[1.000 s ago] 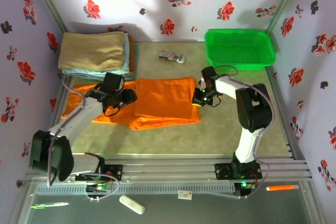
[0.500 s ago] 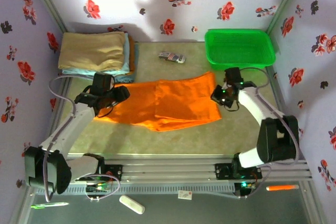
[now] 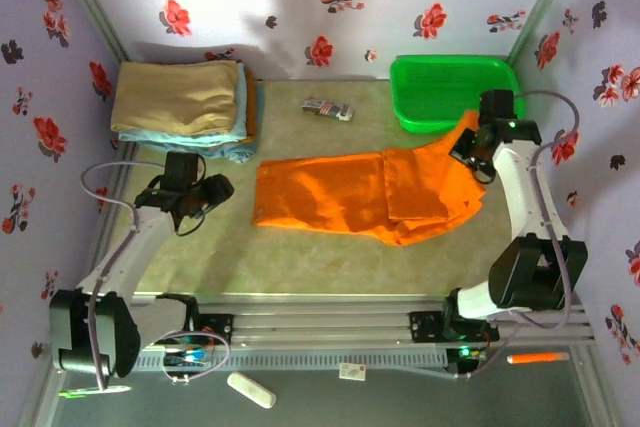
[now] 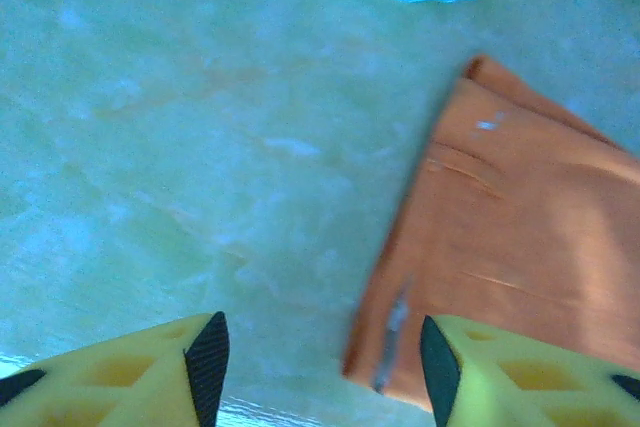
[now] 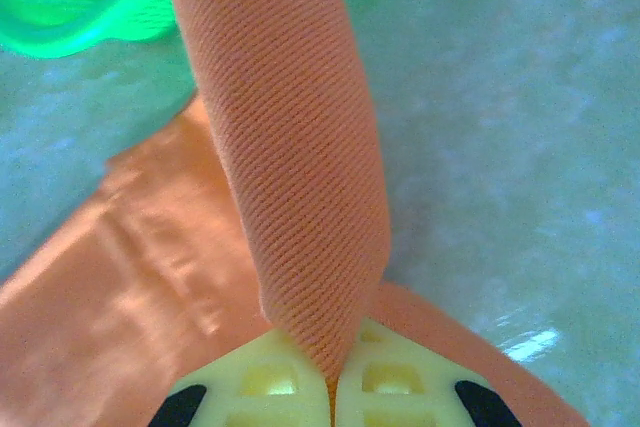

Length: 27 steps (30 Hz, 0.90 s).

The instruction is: Fold and stack the trousers

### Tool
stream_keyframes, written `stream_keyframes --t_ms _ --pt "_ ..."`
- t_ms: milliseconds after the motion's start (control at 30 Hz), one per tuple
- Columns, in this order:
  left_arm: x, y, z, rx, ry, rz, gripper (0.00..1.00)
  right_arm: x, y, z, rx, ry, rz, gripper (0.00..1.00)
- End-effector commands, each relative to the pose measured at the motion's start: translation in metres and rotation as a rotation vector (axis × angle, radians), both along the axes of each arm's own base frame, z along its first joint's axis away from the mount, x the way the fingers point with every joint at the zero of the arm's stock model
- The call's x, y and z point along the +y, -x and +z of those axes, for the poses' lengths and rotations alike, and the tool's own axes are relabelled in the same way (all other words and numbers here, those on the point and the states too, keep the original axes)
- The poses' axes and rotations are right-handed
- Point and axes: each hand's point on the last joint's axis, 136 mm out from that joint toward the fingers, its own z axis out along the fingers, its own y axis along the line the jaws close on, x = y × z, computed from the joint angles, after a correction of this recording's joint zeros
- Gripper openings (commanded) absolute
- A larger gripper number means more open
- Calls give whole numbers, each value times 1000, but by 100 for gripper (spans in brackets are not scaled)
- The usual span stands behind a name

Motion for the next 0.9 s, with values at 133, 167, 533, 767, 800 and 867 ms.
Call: stream_keyframes --t_ms 133,167,533,767,800,867 --pt "-5 -5 -48 102 -4 -31 29 124 1 44 -72 -47 295 0" --pt "-11 -6 -51 105 -3 -49 24 145 3 47 -78 -46 335 0" --pt "-52 -13 -117 216 2 -191 0 334 15 31 -74 -291 543 0" --pt "-64 -4 -140 247 20 -235 0 411 24 -6 -2 -335 638 0" --pt "-66 -3 -142 251 24 -239 0 419 25 -11 8 -341 652 0" --pt "-70 -1 -147 258 36 -246 0 433 29 -25 34 -329 678 0"
